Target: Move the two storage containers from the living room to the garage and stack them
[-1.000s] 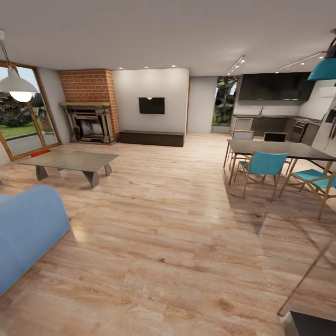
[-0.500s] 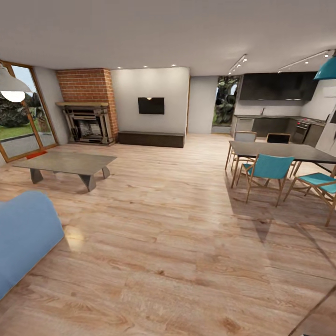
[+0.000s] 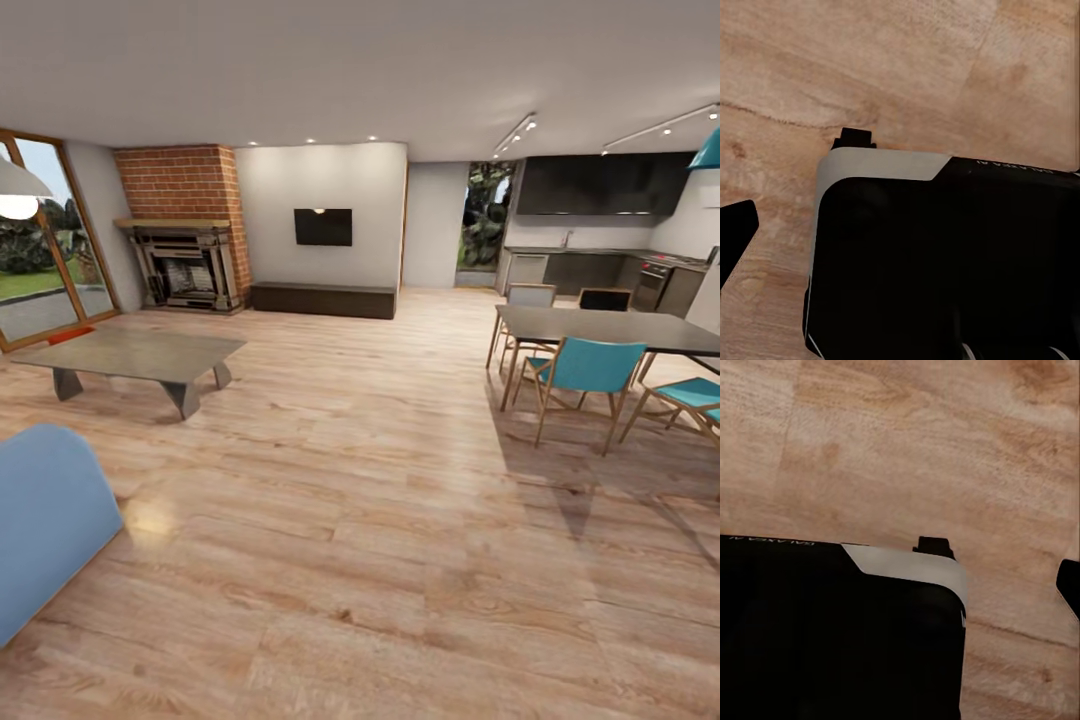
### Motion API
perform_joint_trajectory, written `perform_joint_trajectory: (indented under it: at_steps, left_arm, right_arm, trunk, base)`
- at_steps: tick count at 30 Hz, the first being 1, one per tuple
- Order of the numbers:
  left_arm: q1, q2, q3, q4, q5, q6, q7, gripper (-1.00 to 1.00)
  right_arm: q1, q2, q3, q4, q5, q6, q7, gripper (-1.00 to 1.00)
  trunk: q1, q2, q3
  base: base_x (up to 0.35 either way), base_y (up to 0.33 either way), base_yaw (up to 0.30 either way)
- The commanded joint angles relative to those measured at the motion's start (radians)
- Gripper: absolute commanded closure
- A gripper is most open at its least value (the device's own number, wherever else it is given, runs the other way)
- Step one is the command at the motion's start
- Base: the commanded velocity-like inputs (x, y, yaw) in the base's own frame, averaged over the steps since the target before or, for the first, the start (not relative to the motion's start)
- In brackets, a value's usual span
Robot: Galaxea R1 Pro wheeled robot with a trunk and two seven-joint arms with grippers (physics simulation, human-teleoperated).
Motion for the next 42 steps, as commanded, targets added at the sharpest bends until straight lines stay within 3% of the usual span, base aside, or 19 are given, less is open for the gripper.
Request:
perform_joint_trajectory:
  at_steps: [1, 42]
  left_arm:
    - [-0.001, 0.000, -0.001, 0.000, 0.010, 0.005, -0.004, -1.00]
    - [-0.001, 0.001, -0.001, 0.000, 0.012, 0.005, -0.004, -1.00]
  right_arm:
    - [-0.001, 0.001, 0.008, 0.003, -0.011, -0.005, 0.002, -1.00]
    - [-0.001, 0.000, 0.008, 0.003, -0.009, -0.005, 0.002, -1.00]
  trunk:
    - [0.001, -0.001, -0.001]
    - [0.001, -0.001, -0.001]
  base:
    - [0.322, 0.000, 0.000]
    - [0.322, 0.000, 0.000]
